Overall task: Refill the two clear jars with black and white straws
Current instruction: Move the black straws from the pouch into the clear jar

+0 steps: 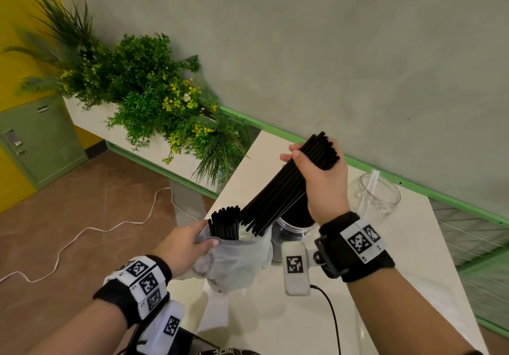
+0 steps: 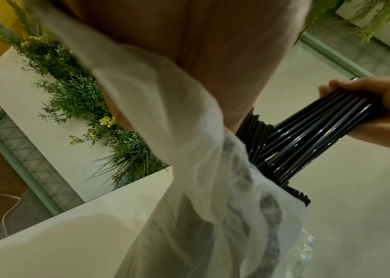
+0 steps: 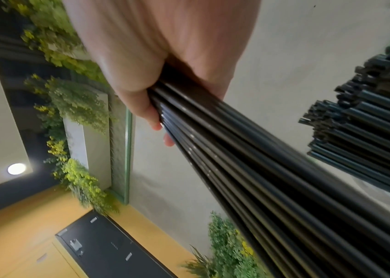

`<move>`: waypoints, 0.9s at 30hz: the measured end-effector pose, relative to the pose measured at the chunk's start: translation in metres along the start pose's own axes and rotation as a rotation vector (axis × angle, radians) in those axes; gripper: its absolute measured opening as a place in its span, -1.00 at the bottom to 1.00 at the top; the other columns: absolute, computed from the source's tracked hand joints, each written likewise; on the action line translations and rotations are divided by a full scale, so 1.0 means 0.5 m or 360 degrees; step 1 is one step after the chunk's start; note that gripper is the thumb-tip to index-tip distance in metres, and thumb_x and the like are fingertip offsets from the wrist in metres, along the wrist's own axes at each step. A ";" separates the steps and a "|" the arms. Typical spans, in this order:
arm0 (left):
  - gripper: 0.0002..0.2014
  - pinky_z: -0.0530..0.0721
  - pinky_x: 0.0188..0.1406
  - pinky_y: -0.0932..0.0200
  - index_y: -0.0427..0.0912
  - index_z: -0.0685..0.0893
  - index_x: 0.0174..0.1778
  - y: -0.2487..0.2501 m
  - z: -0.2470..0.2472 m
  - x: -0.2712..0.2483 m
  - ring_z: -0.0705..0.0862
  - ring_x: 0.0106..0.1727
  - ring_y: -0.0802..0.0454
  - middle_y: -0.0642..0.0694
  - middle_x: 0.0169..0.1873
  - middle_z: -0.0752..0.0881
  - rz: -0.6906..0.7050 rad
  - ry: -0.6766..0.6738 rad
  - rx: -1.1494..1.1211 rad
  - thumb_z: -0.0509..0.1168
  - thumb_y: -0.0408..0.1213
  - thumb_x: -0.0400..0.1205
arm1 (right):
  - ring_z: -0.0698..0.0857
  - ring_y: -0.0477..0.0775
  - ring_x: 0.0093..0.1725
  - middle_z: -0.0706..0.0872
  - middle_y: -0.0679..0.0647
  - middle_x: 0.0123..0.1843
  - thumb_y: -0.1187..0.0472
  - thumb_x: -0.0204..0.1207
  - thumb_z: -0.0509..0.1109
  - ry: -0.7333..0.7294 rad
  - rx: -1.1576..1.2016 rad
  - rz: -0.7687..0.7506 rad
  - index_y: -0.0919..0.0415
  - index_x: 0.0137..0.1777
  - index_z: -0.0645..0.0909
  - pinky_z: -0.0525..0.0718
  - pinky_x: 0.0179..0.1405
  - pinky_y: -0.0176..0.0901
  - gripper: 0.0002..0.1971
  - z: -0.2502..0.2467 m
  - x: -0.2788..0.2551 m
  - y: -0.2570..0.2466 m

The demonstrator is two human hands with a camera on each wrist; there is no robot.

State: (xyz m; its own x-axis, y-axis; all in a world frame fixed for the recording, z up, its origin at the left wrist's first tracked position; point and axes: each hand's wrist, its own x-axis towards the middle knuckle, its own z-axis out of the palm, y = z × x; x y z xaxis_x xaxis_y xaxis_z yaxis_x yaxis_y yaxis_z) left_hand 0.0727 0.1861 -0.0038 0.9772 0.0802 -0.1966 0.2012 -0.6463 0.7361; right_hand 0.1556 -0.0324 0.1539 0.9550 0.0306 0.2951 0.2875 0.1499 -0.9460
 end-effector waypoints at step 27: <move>-0.42 0.58 0.27 0.08 0.01 0.46 0.49 -0.011 0.001 -0.006 0.62 0.30 0.09 0.02 0.32 0.66 0.0079 0.0020 -0.0072 0.34 0.07 0.56 | 0.77 0.03 -0.03 0.79 0.14 -0.07 0.45 0.41 0.52 0.0078 -0.0285 0.0151 0.14 0.02 0.52 0.69 0.04 -0.17 -0.69 -0.090 0.012 0.134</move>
State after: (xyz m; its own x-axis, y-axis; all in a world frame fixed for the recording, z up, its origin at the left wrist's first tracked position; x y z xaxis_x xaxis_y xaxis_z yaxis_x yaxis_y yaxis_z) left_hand 0.0685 0.1890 -0.0077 0.9867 0.0588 -0.1513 0.1552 -0.6149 0.7732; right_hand 0.1838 -0.0666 0.0864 0.9795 -0.0128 0.2009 0.2005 -0.0294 -0.9793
